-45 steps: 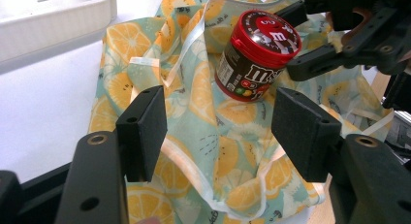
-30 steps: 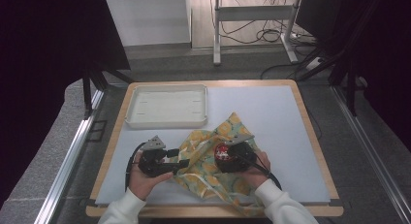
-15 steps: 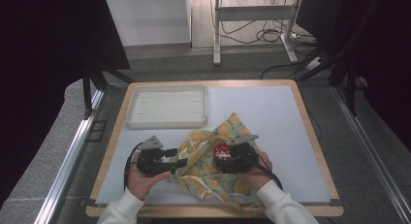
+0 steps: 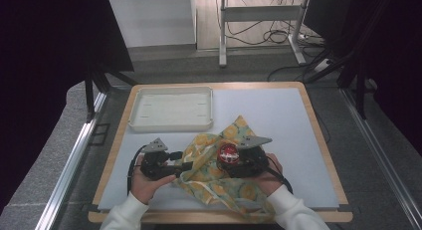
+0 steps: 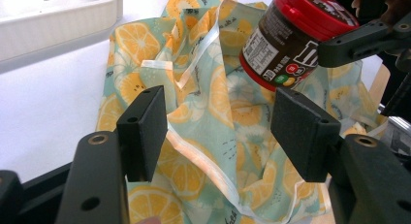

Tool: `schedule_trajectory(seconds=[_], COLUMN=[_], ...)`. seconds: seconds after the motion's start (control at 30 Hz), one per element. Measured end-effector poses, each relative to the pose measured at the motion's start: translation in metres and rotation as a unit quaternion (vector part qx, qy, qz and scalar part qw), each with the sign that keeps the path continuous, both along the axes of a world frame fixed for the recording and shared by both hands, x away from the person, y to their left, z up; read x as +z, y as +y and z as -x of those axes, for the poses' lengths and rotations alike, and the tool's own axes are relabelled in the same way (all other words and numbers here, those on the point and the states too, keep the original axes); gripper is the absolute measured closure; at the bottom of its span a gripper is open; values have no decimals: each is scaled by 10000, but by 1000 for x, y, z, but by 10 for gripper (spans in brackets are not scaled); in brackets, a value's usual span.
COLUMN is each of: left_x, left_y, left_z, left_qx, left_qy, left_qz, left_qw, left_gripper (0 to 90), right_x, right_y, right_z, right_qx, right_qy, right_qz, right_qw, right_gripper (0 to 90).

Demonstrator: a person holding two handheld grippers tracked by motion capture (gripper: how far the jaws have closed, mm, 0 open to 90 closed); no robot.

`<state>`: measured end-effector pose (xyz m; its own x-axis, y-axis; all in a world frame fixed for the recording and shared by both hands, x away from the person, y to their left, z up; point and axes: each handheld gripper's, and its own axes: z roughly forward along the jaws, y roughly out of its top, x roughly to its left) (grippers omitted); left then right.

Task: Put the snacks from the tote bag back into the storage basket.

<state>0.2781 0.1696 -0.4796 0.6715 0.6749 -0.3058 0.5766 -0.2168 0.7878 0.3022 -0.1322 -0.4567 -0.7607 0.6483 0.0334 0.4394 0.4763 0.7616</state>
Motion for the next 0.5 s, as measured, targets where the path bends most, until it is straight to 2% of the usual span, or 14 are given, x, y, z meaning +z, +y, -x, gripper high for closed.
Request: schedule_trajectory(seconds=[0.23, 0.5], left_x=[1, 0], left_y=[0, 2], left_z=[1, 1], left_qx=[13, 32], left_qy=[0, 31], left_qz=[16, 3], left_qw=[10000, 10000], left_gripper=[382, 381], right_x=[8, 21], right_y=[-1, 0], right_z=[3, -3], right_qx=[87, 190], right_qy=[-88, -151], right_qz=[-99, -256], right_qw=[9999, 9994], right_gripper=[257, 258])
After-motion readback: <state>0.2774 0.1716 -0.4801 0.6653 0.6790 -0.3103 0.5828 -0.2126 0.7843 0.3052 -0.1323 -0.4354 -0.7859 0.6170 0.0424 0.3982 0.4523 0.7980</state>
